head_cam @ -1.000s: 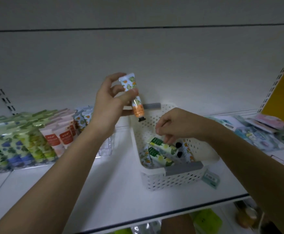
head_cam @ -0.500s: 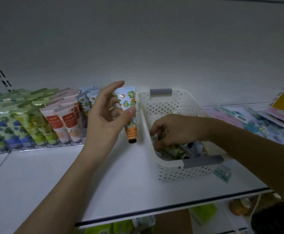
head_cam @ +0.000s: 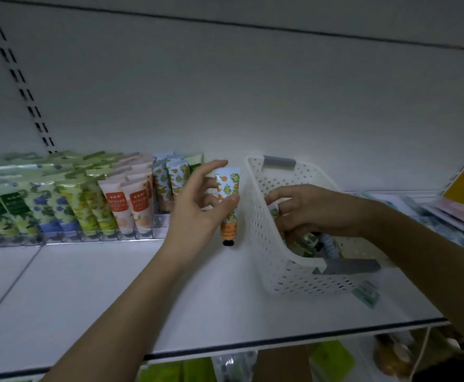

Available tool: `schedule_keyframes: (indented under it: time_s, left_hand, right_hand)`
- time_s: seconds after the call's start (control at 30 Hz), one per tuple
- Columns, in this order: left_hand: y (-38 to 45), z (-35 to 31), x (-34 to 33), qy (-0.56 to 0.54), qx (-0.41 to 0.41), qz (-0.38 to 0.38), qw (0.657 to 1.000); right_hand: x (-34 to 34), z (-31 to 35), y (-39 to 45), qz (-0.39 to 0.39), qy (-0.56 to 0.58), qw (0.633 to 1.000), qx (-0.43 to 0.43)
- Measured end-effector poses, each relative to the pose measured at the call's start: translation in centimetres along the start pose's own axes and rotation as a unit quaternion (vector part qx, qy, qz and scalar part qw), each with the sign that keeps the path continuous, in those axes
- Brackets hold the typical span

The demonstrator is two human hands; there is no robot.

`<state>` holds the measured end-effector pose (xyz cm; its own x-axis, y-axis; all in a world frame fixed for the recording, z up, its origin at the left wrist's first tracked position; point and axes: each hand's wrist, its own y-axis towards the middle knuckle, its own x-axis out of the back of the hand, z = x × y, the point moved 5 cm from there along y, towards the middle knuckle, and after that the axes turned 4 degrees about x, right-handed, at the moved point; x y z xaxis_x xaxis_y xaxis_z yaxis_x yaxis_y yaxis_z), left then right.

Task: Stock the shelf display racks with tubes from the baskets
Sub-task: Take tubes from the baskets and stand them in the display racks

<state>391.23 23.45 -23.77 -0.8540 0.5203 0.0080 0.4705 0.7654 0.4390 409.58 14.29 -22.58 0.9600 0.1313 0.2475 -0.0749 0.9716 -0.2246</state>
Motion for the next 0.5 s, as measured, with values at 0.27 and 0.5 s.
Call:
schedule_keyframes:
  time_s: [0.27, 0.5]
  left_hand:
    - [1.0, -3.6, 0.7, -0.014, -0.013, 0.016, 1.000]
    - [1.8, -8.6, 4.9, 0.012, -0.030, 0.031, 0.999]
  right_hand:
    - [1.8, 3.2, -1.5, -0.173, -0.048, 0.982, 0.063]
    - [1.0, 7.8, -2.9, -0.254, -0.034, 0.953, 0.162]
